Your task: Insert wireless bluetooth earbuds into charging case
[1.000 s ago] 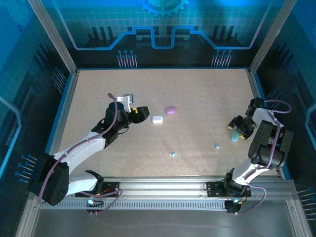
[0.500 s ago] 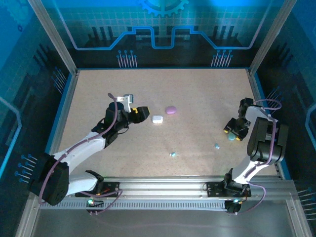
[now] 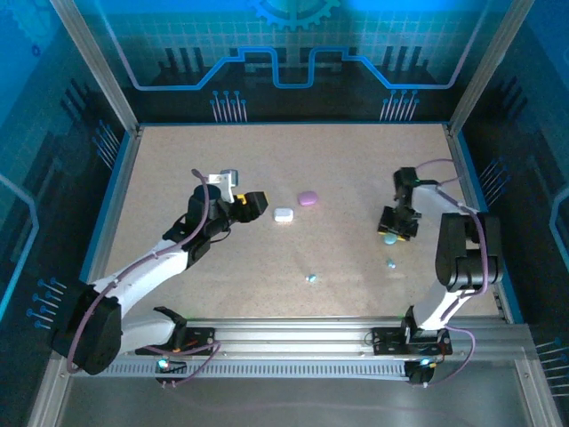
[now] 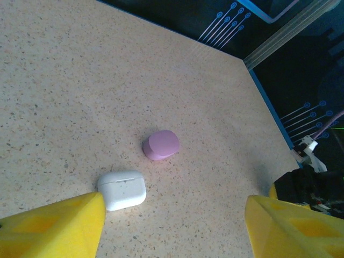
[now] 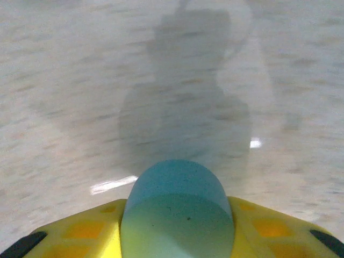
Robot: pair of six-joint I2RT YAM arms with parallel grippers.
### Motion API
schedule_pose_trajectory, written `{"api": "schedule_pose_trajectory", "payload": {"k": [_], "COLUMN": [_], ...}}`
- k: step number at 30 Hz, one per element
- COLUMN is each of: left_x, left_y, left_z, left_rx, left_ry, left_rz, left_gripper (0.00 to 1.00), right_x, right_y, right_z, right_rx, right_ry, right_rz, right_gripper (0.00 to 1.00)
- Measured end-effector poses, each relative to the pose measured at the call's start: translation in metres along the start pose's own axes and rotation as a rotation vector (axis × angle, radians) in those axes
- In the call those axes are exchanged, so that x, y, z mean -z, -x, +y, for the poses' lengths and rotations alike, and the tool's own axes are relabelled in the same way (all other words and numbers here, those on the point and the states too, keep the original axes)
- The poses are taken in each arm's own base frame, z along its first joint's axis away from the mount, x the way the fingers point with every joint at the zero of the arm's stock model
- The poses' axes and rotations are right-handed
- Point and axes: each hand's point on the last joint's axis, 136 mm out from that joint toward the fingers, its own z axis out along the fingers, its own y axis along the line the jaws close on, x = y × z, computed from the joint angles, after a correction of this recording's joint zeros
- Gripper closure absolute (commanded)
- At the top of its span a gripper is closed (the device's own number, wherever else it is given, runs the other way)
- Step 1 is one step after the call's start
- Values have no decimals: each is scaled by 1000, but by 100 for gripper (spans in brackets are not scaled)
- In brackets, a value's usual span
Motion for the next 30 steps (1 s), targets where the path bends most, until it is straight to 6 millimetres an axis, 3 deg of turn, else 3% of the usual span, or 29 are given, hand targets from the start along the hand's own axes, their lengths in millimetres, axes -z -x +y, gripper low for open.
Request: {"api": "schedule_pose_trajectory", "payload": {"k": [7, 13, 18, 22, 30], "left_x": [5, 7, 9, 10, 10], "left_y": [6, 3, 5, 5, 2], "left_z": [-1, 1, 0, 0, 3], "left_rx": [18, 28, 41, 46, 49], "left_ry": [6, 16, 17, 19, 31], "left_rz": [-24, -14, -21, -23, -11], "left_gripper": [30, 30, 30, 30, 31], "right_x": [0, -10, -14, -18, -17], "right_y": [-23, -40, -48, -49, -50], "right_z": [90, 134, 149, 148, 147], "right_rx": [377, 597, 682, 667, 622], "right_ry": [-9, -52, -79, -82, -49], "right_rz": [-29, -39, -53, -56, -103], "right_gripper": [56, 56, 50, 45, 45]}}
